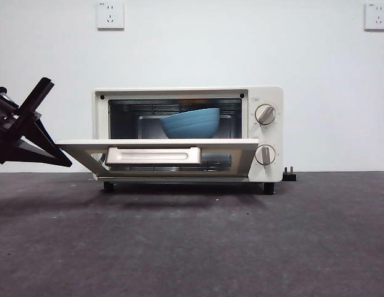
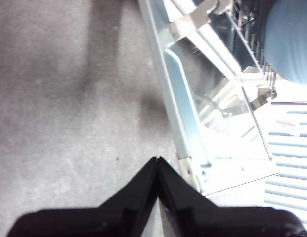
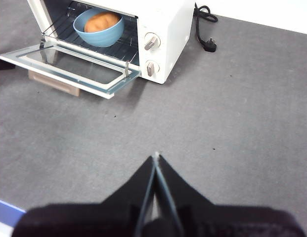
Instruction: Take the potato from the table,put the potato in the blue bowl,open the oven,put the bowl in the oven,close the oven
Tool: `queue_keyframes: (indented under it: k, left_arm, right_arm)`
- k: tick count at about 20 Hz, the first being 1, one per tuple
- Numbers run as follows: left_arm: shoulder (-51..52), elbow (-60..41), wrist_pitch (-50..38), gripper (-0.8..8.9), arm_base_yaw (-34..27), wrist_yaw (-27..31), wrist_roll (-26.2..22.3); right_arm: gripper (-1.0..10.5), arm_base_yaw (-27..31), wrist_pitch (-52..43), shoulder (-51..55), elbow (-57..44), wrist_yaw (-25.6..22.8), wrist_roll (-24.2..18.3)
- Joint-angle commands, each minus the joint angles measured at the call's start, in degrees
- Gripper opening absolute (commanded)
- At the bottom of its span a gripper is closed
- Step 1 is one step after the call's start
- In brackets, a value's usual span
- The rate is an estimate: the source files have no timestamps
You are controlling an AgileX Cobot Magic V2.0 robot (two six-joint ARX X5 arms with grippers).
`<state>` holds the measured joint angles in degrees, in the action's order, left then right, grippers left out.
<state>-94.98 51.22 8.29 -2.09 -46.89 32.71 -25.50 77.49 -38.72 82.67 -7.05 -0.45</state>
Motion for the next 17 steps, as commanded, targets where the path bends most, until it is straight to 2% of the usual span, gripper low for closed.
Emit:
queue_keyframes:
  k: [1,5,10,17]
  left_arm:
    - [0.5,0.1,-1.3,-0.07,0.4,-1.1,2.0]
    - [0.5,3.8,-3.3,-0.07,0.7,-1.5,5.4]
    - [0.5,12.4,-3.2,-0.07,1.4,-0.6,7.4]
    - [0.2,20.2,-3.3,-0.07,3.0,8.8,8.1]
  right_arm:
    - [-0.1,0.0,1.0,0.1,-0.4,0.3,0.7]
    - [-0.1,0.0,1.0,0.1,-0.4,1.7,0.8]
    - [-0.1,0.0,1.0,0.1,-0.4,1.7,0.8]
    - [-0.1,0.0,1.0,0.0,-0.4,1.5,0.9]
